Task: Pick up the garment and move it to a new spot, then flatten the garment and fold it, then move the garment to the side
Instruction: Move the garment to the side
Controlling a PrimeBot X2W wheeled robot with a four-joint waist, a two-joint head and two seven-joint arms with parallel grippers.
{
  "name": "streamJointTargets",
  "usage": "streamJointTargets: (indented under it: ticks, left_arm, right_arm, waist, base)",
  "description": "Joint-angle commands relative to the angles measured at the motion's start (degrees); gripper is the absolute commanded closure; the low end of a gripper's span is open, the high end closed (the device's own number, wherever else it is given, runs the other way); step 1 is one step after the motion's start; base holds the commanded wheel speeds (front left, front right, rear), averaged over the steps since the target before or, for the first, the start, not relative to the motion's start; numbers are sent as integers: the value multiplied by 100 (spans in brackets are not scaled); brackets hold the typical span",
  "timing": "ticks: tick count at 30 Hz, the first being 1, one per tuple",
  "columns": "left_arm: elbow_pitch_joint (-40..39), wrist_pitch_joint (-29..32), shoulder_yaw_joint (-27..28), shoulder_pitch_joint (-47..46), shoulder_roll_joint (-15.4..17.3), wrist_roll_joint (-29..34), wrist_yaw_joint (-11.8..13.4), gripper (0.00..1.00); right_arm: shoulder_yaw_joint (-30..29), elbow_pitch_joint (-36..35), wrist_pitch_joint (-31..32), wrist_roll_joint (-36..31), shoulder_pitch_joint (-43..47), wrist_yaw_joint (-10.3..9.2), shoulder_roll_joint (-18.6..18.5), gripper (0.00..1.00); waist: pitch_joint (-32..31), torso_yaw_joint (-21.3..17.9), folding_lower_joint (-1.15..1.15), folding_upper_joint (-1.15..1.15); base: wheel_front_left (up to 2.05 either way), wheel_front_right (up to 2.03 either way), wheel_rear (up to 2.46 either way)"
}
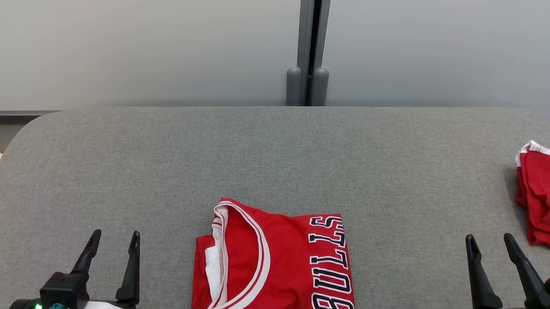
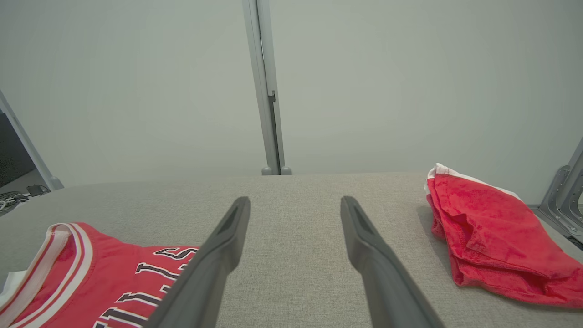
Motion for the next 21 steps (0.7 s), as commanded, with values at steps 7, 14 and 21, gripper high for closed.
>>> streamJointTargets:
  ticks: [7, 14, 21]
  left_arm:
    - [-41, -21, -10, -139, 49, -33, 37, 0]
    - [-98, -76, -40, -440, -22, -76, 11, 0]
    - [20, -216, -117, -990, -139, -72, -74, 0]
  right_arm:
    - [10, 79, 4, 42, -2, -1, -29, 0]
    - [279, 481, -7, 33, -245, -1, -27, 0]
    - [923, 1442, -152, 109, -777, -1, 131, 0]
  waist:
    - [47, 46, 0, 0]
    - [421, 333, 0, 0]
    - [948, 775, 0, 0]
  base:
    - [0, 0, 0]
    - [0, 0, 0]
    - [0, 0, 0]
